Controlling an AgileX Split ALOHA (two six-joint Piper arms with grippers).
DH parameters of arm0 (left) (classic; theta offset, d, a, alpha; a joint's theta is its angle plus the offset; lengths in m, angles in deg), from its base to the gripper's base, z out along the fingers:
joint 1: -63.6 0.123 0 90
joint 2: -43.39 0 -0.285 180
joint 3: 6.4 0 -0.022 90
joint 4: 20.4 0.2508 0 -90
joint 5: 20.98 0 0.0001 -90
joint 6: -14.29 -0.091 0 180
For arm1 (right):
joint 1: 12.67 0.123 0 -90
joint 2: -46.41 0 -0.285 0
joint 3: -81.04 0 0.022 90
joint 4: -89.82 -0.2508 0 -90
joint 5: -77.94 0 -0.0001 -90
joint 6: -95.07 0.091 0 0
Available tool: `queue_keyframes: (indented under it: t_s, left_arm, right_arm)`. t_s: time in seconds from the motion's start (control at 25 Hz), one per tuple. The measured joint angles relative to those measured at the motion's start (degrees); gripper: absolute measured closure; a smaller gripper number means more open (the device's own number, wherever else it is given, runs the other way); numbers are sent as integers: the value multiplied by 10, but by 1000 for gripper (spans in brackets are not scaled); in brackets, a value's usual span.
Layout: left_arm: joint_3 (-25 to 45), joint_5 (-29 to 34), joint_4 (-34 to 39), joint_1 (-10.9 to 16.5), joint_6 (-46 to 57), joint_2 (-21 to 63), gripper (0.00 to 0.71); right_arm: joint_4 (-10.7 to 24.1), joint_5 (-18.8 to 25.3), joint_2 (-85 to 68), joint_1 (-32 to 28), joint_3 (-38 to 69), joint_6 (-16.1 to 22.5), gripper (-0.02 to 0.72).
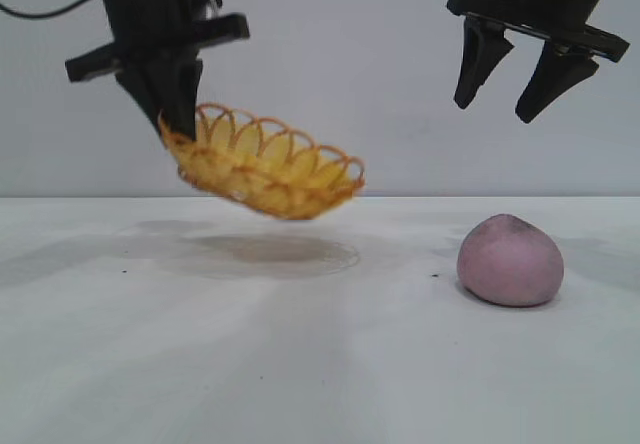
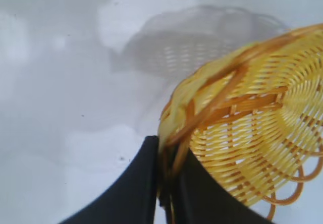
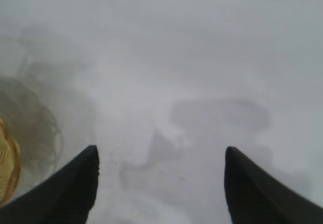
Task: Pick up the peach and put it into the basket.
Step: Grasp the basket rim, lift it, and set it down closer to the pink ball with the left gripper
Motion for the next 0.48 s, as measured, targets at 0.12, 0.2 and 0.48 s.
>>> queue_keyframes:
  t_s: [0.12, 0.2, 0.48]
  left_arm:
    - [30, 0, -36, 0, 16, 21, 710]
    - [62, -4, -48, 0, 26, 36, 710]
    - [228, -124, -123, 0, 31, 93, 710]
  right_arm:
    - [0, -1, 0, 0, 0, 0, 260]
    - [0, -1, 0, 0, 0, 0, 260]
    - [0, -2, 0, 0, 0, 0, 260]
